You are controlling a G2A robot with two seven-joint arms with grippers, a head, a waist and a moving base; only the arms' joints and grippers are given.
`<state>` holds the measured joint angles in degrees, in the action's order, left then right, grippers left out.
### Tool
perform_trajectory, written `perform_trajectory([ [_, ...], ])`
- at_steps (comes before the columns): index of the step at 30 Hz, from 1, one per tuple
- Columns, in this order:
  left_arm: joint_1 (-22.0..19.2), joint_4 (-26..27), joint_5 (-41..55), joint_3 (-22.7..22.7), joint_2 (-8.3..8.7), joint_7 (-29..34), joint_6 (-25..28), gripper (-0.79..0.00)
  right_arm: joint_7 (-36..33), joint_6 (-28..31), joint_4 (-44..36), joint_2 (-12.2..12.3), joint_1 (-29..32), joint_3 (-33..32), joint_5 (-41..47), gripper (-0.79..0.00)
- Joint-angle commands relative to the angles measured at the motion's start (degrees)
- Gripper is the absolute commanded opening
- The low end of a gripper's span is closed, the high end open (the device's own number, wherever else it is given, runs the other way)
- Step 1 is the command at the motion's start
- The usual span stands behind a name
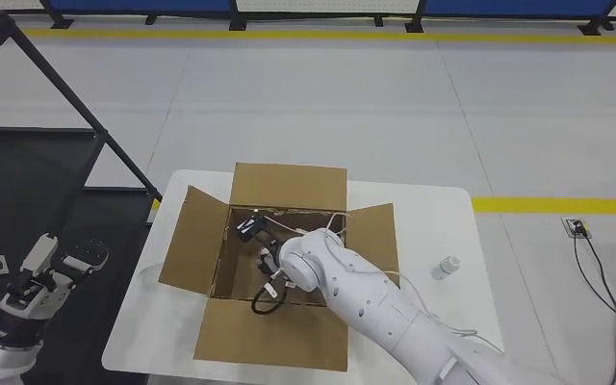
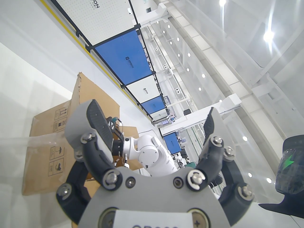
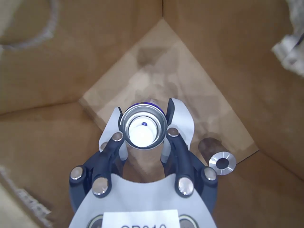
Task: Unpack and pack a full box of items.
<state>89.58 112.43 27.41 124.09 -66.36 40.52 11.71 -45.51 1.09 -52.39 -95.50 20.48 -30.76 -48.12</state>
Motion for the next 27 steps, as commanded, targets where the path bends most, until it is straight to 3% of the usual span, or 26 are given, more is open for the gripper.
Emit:
perform_trajectory([
  [1, 0.0, 0.0, 0.0, 0.0, 0.0, 0.0, 0.0, 0.0, 0.03, -0.78, -5.86, 1.18, 1.26, -2.11, -1.4, -0.785],
  [6, 0.0, 0.0, 0.0, 0.0, 0.0, 0.0, 0.0, 0.0, -6.19, -3.87, -29.35, 6.5, 8.94, -12.56, -10.17, -0.785],
  [11, 0.0, 0.0, 0.0, 0.0, 0.0, 0.0, 0.0, 0.0, -17.38, -2.77, -59.65, 11.47, 23.24, -26.38, -21.92, -0.785],
  [15, 0.0, 0.0, 0.0, 0.0, 0.0, 0.0, 0.0, 0.0, -22.72, -1.83, -76.27, 13.55, 33.79, -36.72, -27.94, -0.785],
  [19, 0.0, 0.0, 0.0, 0.0, 0.0, 0.0, 0.0, 0.0, -26.42, 0.06, -82.26, 14.75, 42.58, -46.42, -28.22, -0.785],
  [27, 0.0, 0.0, 0.0, 0.0, 0.0, 0.0, 0.0, 0.0, -20.1, -0.39, -81.95, 15.77, 64.83, -67.66, -18.87, -0.785],
])
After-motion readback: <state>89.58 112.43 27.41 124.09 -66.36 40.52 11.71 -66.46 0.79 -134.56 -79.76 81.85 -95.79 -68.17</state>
